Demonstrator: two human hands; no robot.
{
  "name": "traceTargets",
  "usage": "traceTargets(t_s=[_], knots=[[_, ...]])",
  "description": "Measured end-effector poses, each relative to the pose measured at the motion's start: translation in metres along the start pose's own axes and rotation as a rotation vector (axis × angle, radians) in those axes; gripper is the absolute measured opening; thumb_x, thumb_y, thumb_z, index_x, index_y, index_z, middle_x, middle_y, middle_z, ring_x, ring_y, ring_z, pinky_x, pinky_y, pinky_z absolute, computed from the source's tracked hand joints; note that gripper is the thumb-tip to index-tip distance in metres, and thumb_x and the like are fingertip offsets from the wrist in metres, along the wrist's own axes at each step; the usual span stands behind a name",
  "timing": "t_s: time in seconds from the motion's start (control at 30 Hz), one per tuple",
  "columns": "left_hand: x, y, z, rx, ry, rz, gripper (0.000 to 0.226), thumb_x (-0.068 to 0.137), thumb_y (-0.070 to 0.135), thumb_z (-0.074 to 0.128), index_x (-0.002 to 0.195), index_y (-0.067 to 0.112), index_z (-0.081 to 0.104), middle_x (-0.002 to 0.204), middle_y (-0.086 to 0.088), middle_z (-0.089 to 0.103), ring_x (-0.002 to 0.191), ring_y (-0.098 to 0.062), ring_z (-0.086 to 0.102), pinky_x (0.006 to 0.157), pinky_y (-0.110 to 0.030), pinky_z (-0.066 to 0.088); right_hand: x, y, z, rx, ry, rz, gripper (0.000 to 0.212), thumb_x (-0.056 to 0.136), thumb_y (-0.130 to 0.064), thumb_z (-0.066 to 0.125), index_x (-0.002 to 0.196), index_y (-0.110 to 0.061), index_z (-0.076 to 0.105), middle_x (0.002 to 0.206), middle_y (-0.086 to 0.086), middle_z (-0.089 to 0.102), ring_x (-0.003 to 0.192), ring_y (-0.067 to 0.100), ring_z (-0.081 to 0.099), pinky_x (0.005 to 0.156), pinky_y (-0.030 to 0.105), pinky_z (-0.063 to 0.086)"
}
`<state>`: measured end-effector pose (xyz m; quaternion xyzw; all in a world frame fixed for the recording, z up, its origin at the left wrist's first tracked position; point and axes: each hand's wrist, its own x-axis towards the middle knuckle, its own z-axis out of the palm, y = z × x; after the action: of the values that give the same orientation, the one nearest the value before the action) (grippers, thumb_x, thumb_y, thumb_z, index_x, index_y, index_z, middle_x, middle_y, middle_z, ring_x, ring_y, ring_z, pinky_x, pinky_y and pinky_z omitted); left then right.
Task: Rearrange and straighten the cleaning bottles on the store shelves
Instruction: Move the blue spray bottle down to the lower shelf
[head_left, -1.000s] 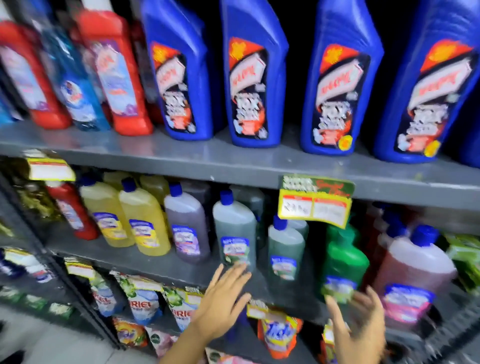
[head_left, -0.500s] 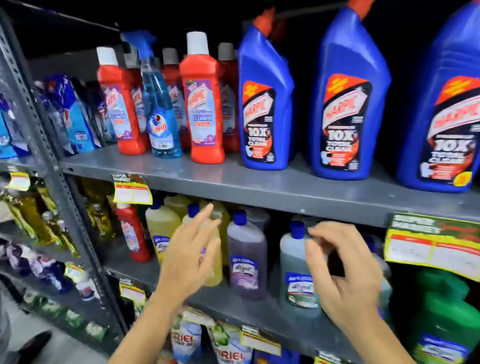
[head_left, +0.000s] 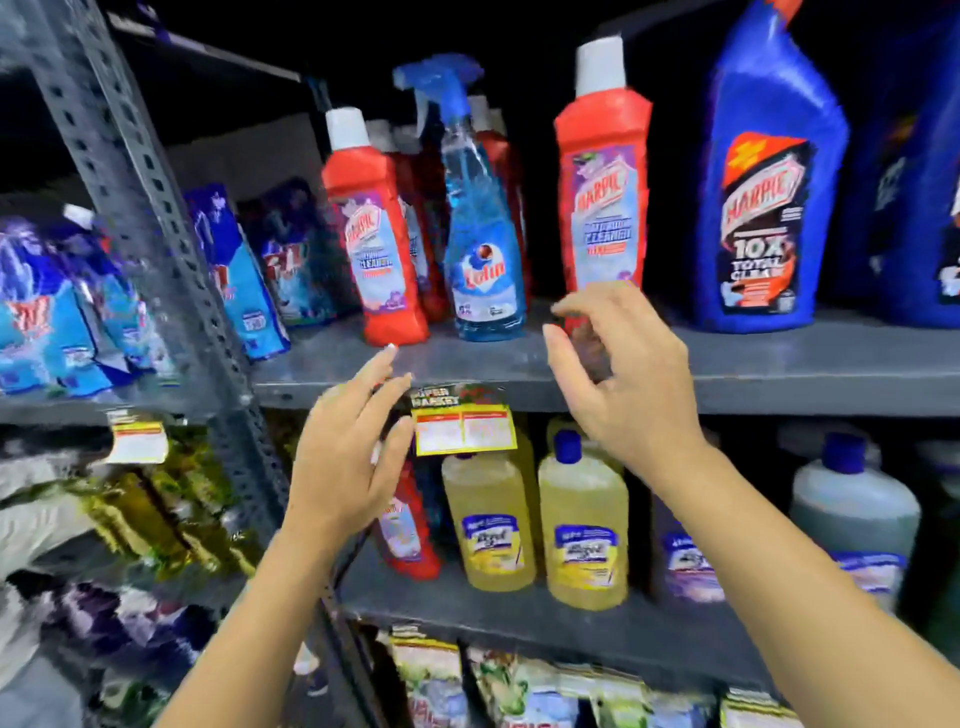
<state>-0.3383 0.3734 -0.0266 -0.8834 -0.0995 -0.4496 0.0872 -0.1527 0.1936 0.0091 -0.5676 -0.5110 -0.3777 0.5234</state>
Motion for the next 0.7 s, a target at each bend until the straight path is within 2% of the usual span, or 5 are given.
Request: traceTargets(t_s=[0.2,0.3,0.4,0.57,0.7], knots=[[0.015,-0.050,0.007,-0.062,-0.076,0.000,0.049,0.100,0.035,0.037,0.139,0.006,0.048,0.141,-0.010,0.053,0.126,-0.025,0.050,0.103,-0.037,0.034,0.030,-0.004,0.030,-0.160,-0.043,0.085,0.019,0.090,-0.022,0.060,0.104,-0.010,0.064,0.102,0.006,0.065,0.086,0.025,0.063,0.070,0.040,0.052],[0.024,-0.066,0.022,-0.019,-0.163,0.010,0.052,0.099,0.039,0.035,0.138,0.007,0.050,0.138,-0.011,0.056,0.124,-0.027,0.051,0.103,-0.040,0.034,0.050,0.004,0.040,-0.203,-0.101,0.184,0.027,0.089,-0.026,0.059,0.112,-0.011,0.061,0.112,0.007,0.062,0.094,0.028,0.063,0.077,0.040,0.050],[0.028,-0.072,0.033,0.011,-0.136,0.041,0.048,0.099,0.039,0.036,0.130,0.010,0.059,0.133,-0.008,0.061,0.122,-0.026,0.055,0.101,-0.042,0.037,0.072,0.012,0.058,-0.206,-0.232,0.314,0.045,0.089,-0.035,0.063,0.127,-0.014,0.051,0.124,0.008,0.055,0.102,0.029,0.061,0.086,0.045,0.050],[0.026,-0.071,0.040,-0.027,0.006,0.037,0.040,0.097,0.035,0.044,0.117,0.010,0.068,0.117,-0.007,0.070,0.110,-0.024,0.063,0.092,-0.041,0.044,0.098,0.017,0.094,-0.017,-0.314,0.593,0.095,0.073,-0.048,0.078,0.148,-0.016,0.028,0.147,0.009,0.044,0.132,0.027,0.048,0.107,0.045,0.042],[0.028,-0.072,0.043,-0.027,0.032,0.028,0.038,0.097,0.036,0.045,0.112,0.013,0.070,0.114,-0.004,0.072,0.105,-0.021,0.065,0.084,-0.038,0.046,0.113,0.024,0.113,0.120,-0.349,0.666,0.098,0.067,-0.048,0.084,0.143,-0.015,0.033,0.139,0.006,0.056,0.123,0.023,0.057,0.105,0.043,0.047]])
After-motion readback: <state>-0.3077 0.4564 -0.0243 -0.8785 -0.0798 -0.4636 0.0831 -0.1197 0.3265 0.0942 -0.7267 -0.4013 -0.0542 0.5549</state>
